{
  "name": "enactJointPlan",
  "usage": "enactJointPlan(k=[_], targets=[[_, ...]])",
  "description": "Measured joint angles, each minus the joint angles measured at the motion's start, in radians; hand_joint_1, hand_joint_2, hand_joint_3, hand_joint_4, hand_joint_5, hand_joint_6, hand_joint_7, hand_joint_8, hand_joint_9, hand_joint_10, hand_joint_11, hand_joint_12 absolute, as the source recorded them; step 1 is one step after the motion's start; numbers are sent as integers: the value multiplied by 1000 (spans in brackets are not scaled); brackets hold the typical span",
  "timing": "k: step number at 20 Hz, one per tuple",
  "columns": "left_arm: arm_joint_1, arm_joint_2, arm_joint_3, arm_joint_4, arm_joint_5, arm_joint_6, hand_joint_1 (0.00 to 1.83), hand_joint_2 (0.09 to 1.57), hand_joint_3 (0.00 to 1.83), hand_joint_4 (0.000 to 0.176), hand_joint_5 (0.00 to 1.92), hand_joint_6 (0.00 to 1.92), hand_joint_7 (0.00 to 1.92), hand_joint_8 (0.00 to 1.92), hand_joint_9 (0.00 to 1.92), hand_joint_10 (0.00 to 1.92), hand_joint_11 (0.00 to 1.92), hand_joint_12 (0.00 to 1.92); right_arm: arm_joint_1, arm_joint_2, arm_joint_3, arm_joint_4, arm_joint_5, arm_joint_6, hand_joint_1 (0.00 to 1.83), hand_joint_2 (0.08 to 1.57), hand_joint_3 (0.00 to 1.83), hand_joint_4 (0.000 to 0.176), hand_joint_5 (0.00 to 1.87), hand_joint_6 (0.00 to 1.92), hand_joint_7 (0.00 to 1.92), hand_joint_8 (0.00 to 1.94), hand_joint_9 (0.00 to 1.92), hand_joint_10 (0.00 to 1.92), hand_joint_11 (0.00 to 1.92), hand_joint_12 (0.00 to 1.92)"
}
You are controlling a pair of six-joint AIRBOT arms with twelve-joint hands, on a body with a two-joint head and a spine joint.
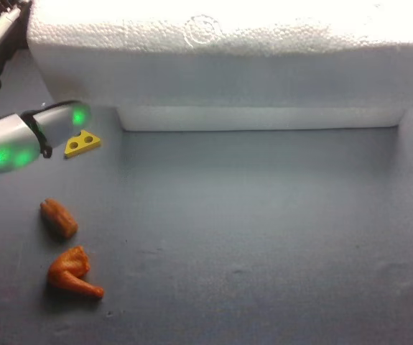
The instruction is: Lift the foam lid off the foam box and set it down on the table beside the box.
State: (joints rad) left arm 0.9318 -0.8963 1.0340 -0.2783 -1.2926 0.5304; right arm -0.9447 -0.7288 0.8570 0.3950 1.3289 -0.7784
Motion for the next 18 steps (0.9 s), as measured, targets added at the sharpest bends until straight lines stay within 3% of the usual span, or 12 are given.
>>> enactJointPlan(k=[2, 3, 4, 6, 9, 11, 12, 13, 14, 18], targets=[[15, 4, -15, -5, -10, -1, 432, 1157, 0, 38, 0, 0, 0, 0, 0, 0, 0, 0, -34, 9, -19, -7, 9, 10, 461, 1339, 2, 0, 0, 250, 0, 335, 0, 579, 0, 1415], [28, 10, -28, -6, -19, -2, 438, 1156, 0, 36, 0, 0, 0, 0, 0, 0, 0, 0, -50, 17, -31, -8, 14, 17, 450, 1328, 0, 0, 0, 273, 0, 463, 0, 661, 0, 1501], [44, 16, -45, -4, -27, -1, 436, 1162, 2, 28, 0, 0, 0, 0, 0, 0, 0, 0, -75, 28, -45, -8, 29, 19, 449, 1324, 0, 0, 0, 252, 0, 409, 0, 629, 0, 1527], [64, 25, -66, -3, -38, -2, 412, 1154, 0, 49, 0, 0, 0, 0, 0, 0, 0, 0, -102, 36, -60, -6, 58, 22, 470, 1327, 1, 0, 0, 223, 0, 286, 0, 515, 0, 1493], [104, 37, -99, -5, -59, -2, 435, 1165, 3, 36, 0, 0, 0, 0, 0, 0, 0, 0, -146, 44, -79, -6, 87, 42, 446, 1335, 3, 0, 0, 303, 0, 375, 0, 688, 0, 1565], [129, 38, -111, -6, -61, -6, 453, 1171, 4, 42, 0, 0, 0, 0, 0, 0, 0, 0, -173, 46, -86, -7, 99, 47, 413, 1320, 0, 0, 0, 287, 0, 382, 0, 687, 0, 1534], [147, 38, -114, -3, -68, -10, 455, 1173, 5, 15, 0, 0, 0, 0, 0, 0, 0, 0, -184, 46, -90, -7, 105, 54, 394, 1325, 0, 0, 0, 259, 0, 375, 0, 718, 0, 1522], [166, 38, -118, -4, -69, -13, 440, 1166, 1, 18, 0, 0, 0, 0, 0, 0, 0, 0, -195, 46, -90, -9, 110, 65, 396, 1331, 2, 0, 0, 245, 0, 379, 0, 693, 0, 1502], [175, 38, -123, -7, -68, -18, 391, 1156, 0, 51, 0, 0, 0, 0, 0, 0, 0, 0, -209, 46, -90, -15, 116, 70, 387, 1330, 1, 0, 0, 248, 0, 341, 0, 658, 0, 1487], [241, 9, -127, -29, -84, -50, 406, 1175, 5, 12, 0, 0, 0, 0, 0, 0, 0, 0, -257, 37, -97, -34, 118, 101, 413, 1347, 6, 0, 0, 196, 0, 158, 0, 619, 0, 1480]])
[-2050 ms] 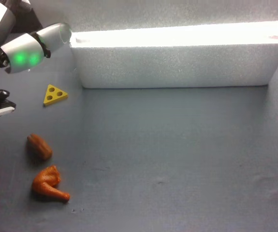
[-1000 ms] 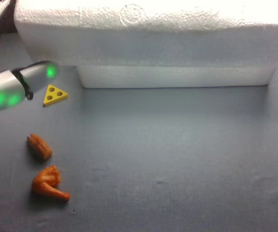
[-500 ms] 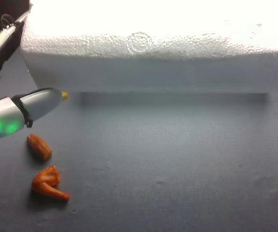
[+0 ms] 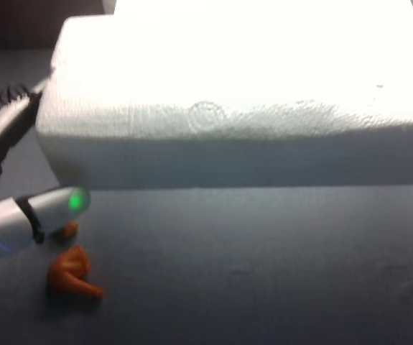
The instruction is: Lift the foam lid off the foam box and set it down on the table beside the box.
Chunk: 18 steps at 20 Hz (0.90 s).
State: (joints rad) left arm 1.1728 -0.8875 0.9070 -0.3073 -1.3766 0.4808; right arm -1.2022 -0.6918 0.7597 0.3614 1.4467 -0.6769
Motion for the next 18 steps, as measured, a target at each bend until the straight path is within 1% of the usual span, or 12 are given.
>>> enactJointPlan(k=[1, 2, 3, 5, 6, 7, 8, 9, 11, 14, 15, 18], targets=[[10, -6, 0, 1, 11, -5, 386, 1177, 5, 13, 0, 0, 0, 0, 0, 0, 0, 0, -5, -4, 0, 1, -2, 2, 408, 1349, 5, 0, 0, 176, 0, 135, 0, 591, 0, 1441], [14, -10, 0, 0, 19, -6, 374, 1164, 0, 30, 0, 0, 0, 0, 0, 0, 0, 0, -5, -7, 0, 4, -9, 4, 473, 1386, 9, 0, 0, 131, 0, 101, 0, 408, 0, 1237], [16, -12, 2, -3, 20, -8, 364, 1162, 0, 21, 0, 0, 0, 0, 0, 0, 0, 0, -5, -14, 5, 3, -10, 9, 479, 1403, 6, 0, 7, 136, 33, 84, 0, 318, 0, 1064], [15, -27, 20, -8, 23, -12, 343, 1159, 0, 21, 0, 0, 0, 0, 0, 0, 0, 0, -5, -34, 20, 0, -24, 22, 462, 1379, 0, 0, 19, 151, 56, 41, 0, 262, 0, 863], [15, -40, 33, -11, 37, -19, 344, 1162, 0, 43, 0, 0, 0, 0, 0, 0, 0, 0, -5, -53, 35, 0, -45, 27, 471, 1371, 0, 0, 7, 50, 47, 12, 0, 236, 0, 624], [15, -48, 40, -11, 50, -20, 344, 1162, 0, 43, 0, 0, 0, 0, 0, 0, 0, 0, -5, -62, 43, -1, -62, 27, 471, 1371, 0, 0, 7, 50, 47, 12, 0, 236, 0, 624], [15, -56, 50, -10, 67, -25, 349, 1158, 0, 47, 0, 0, 0, 0, 0, 0, 0, 0, -5, -70, 53, -6, -81, 31, 469, 1366, 1, 0, 5, 31, 33, 2, 26, 55, 0, 319], [14, -64, 60, -12, 87, -29, 350, 1155, 0, 46, 0, 0, 0, 0, 0, 0, 0, 0, -5, -79, 64, -8, -98, 32, 457, 1353, 0, 0, 0, 7, 14, 5, 19, 14, 0, 63], [7, -75, 74, -14, 111, -32, 327, 1148, 0, 47, 0, 0, 0, 0, 0, 0, 0, 0, -5, -92, 77, -4, -121, 34, 439, 1355, 0, 0, 4, 3, 21, 10, 57, 22, 20, 13], [5, -77, 80, -12, 135, -32, 276, 1129, 0, 74, 0, 0, 0, 0, 0, 0, 0, 0, -5, -105, 92, 6, -148, 37, 412, 1343, 0, 0, 0, 0, 21, 6, 50, 19, 0, 0], [5, -77, 82, -15, 135, -31, 262, 1124, 0, 62, 0, 0, 0, 0, 0, 0, 0, 0, -4, -108, 95, 11, -151, 39, 404, 1338, 0, 0, 0, 0, 15, 3, 46, 18, 0, 0], [5, -77, 90, -20, 147, -26, 259, 1092, 0, 69, 0, 0, 0, 0, 0, 0, 0, 0, -4, -110, 103, 17, -159, 38, 349, 1315, 0, 0, 0, 0, 0, 0, 0, 0, 0, 0]])
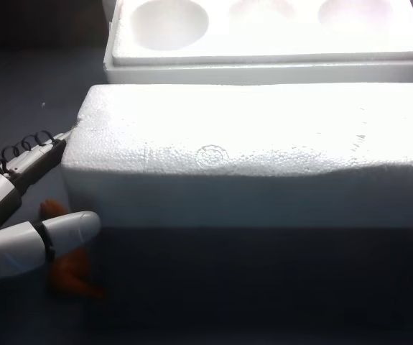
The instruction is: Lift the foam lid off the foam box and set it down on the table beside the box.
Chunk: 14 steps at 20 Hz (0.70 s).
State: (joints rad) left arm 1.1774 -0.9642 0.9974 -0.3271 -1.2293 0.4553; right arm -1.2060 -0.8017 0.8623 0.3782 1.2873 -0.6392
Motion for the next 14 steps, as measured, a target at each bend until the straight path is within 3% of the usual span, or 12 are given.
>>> enactJointPlan(k=[1, 7, 8, 9, 11, 14], targets=[[-1, 0, 0, -5, 6, 6, 262, 1088, 0, 58, 0, 0, 0, 0, 0, 0, 0, 0, 0, 0, 0, 3, -1, 0, 368, 1292, 0, 0, 0, 0, 0, 0, 0, 0, 0, 0], [-1, 5, 0, -14, 17, 19, 265, 1055, 0, 34, 0, 0, 0, 0, 0, 0, 0, 0, 0, 0, 2, 17, -10, -5, 358, 1240, 0, 0, 0, 0, 0, 0, 0, 0, 0, 0], [-1, 10, 0, -14, 12, 19, 228, 1039, 0, 59, 0, 0, 0, 0, 0, 0, 0, 0, 0, 1, 2, 17, -9, -7, 336, 1237, 0, 0, 0, 0, 0, 0, 0, 0, 0, 0], [-1, 12, -2, -21, 3, 19, 233, 1038, 0, 68, 0, 0, 0, 0, 0, 0, 0, 0, 0, 2, 2, 17, -6, -8, 293, 1221, 0, 0, 0, 0, 0, 0, 0, 0, 0, 0], [-5, 28, -3, -11, -9, 21, 242, 1056, 0, 62, 0, 0, 0, 0, 0, 0, 0, 0, 8, 16, 0, 8, -5, -11, 304, 1217, 0, 0, 0, 0, 0, 0, 0, 0, 0, 0], [-42, 56, -7, 21, -51, 39, 252, 1078, 6, 74, 0, 0, 0, 0, 0, 0, 0, 0, 45, 43, 0, -19, 26, -32, 267, 1270, 7, 0, 0, 0, 0, 0, 0, 0, 0, 0]])
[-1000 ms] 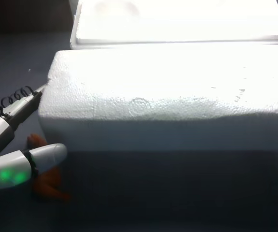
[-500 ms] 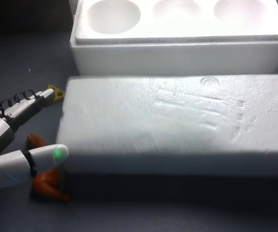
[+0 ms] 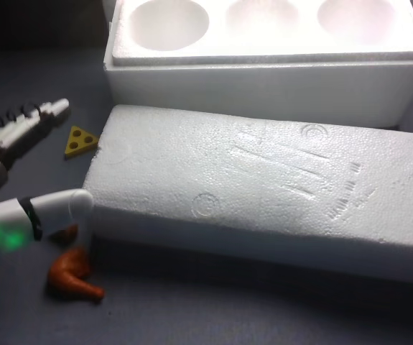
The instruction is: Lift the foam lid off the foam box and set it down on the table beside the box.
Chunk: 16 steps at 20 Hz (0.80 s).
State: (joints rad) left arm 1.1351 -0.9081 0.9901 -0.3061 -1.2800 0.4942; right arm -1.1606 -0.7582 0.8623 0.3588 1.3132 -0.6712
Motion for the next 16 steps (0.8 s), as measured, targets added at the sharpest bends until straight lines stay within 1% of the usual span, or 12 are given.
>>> enactJointPlan(k=[1, 2, 3, 5, 6, 7, 9, 10, 12, 13, 14, 16], targets=[[-20, 2, 8, 11, 0, 3, 228, 1094, 11, 91, 0, 0, 0, 0, 0, 0, 0, 0, 17, 4, 3, -11, 3, -4, 206, 1375, 44, 0, 0, 0, 0, 0, 0, 0, 0, 0], [-46, 2, 23, 24, 8, 6, 184, 1154, 24, 88, 0, 0, 0, 0, 0, 0, 0, 0, 33, 4, 11, -28, 1, -4, 181, 1500, 23, 0, 0, 0, 0, 0, 0, 0, 0, 0], [-68, 0, 33, 31, 11, 6, 184, 1154, 24, 88, 0, 0, 0, 0, 0, 0, 0, 0, 48, 4, 18, -39, -5, -7, 181, 1500, 23, 0, 0, 0, 0, 0, 0, 0, 0, 0], [-115, -5, 62, 45, 24, 10, 160, 1174, 14, 108, 0, 0, 0, 0, 0, 0, 10, 5, 92, 5, 35, -50, -29, -17, 247, 1483, 0, 0, 0, 0, 0, 0, 0, 0, 0, 0], [-138, -9, 71, 53, 32, 9, 160, 1174, 14, 108, 0, 0, 0, 0, 0, 0, 10, 5, 117, 5, 40, -56, -40, -27, 247, 1483, 0, 0, 0, 0, 0, 0, 0, 0, 0, 0], [-163, -12, 81, 66, 43, 10, 175, 1191, 16, 100, 0, 0, 0, 0, 0, 0, 1, 0, 146, 5, 49, -71, -50, -35, 263, 1453, 0, 0, 0, 0, 0, 0, 0, 0, 0, 0], [-216, -22, 108, 109, 68, 11, 201, 1199, 12, 113, 0, 0, 0, 0, 0, 0, 0, 0, 210, -2, 69, -113, -87, -49, 262, 1419, 0, 5, 0, 0, 0, 0, 0, 0, 0, 0], [-240, -30, 119, 117, 84, 11, 207, 1200, 12, 115, 0, 0, 0, 0, 0, 0, 0, 0, 237, -11, 80, -127, -103, -51, 261, 1414, 0, 6, 0, 0, 0, 0, 0, 0, 0, 0], [-282, -48, 146, 145, 111, 13, 203, 1199, 9, 112, 0, 0, 0, 0, 0, 0, 7, 3, 308, -39, 110, -162, -153, -64, 300, 1428, 0, 0, 0, 0, 0, 0, 0, 0, 0, 0], [-299, -61, 160, 158, 129, 8, 180, 1213, 13, 102, 0, 0, 0, 0, 0, 0, 2, 1, 342, -54, 123, -177, -185, -69, 271, 1415, 0, 0, 0, 0, 0, 0, 0, 0, 0, 0], [-320, -73, 172, 168, 151, 3, 221, 1234, 14, 99, 0, 0, 0, 0, 0, 0, 0, 0, 376, -72, 135, -189, -213, -74, 257, 1394, 0, 0, 0, 0, 0, 0, 0, 0, 0, 0], [-362, -94, 198, 213, 187, -7, 267, 1273, 19, 75, 0, 0, 0, 0, 0, 0, 0, 0, 414, -93, 148, -224, -243, -79, 249, 1382, 0, 0, 0, 0, 0, 0, 0, 0, 0, 0]])
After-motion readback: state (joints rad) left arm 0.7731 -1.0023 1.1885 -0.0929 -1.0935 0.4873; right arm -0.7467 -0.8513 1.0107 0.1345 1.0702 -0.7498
